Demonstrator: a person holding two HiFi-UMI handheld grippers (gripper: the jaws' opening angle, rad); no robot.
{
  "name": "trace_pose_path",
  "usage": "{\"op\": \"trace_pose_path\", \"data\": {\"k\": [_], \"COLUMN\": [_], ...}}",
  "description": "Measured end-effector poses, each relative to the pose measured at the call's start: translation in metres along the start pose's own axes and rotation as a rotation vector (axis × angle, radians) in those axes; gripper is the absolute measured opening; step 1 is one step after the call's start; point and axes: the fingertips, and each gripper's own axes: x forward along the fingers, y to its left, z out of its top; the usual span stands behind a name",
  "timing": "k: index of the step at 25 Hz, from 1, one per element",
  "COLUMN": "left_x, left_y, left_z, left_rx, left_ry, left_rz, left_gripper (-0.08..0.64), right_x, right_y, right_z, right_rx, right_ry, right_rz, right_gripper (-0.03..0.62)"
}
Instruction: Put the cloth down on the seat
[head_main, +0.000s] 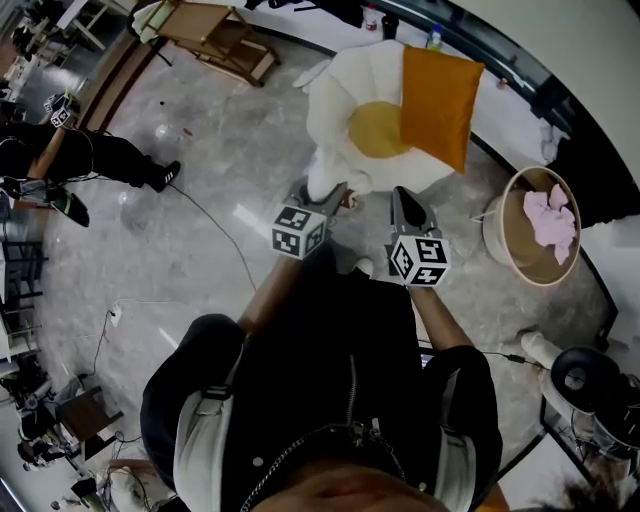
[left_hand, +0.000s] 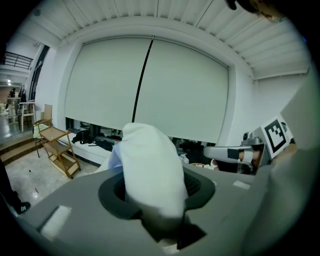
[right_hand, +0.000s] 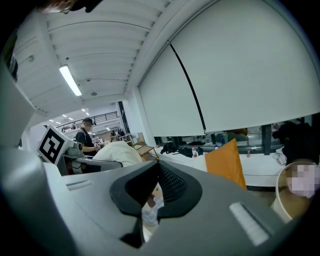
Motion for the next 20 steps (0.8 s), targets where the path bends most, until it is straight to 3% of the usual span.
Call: {"op": "trace_pose_path", "data": {"k": [9,20], "left_x": [0.028,0.104], "left_y": [0.004,0.023], "left_z": [0.007,0.034], "left_rx": [0.013,0.003], "left_ry": [0.02,0.026], "left_rz": [-0.03,-0.093], "left_gripper": [0.175,0.175], "right_x": [0.014,0.059], "right_y": [-0.015,-0.065], "right_z": [0.006,0.029], "right_rx": [0.002,-0.029], "right_ry": [0.01,0.056], "right_rz": [-0.019,-0.064], "right_gripper": [0.002,0.002]}}
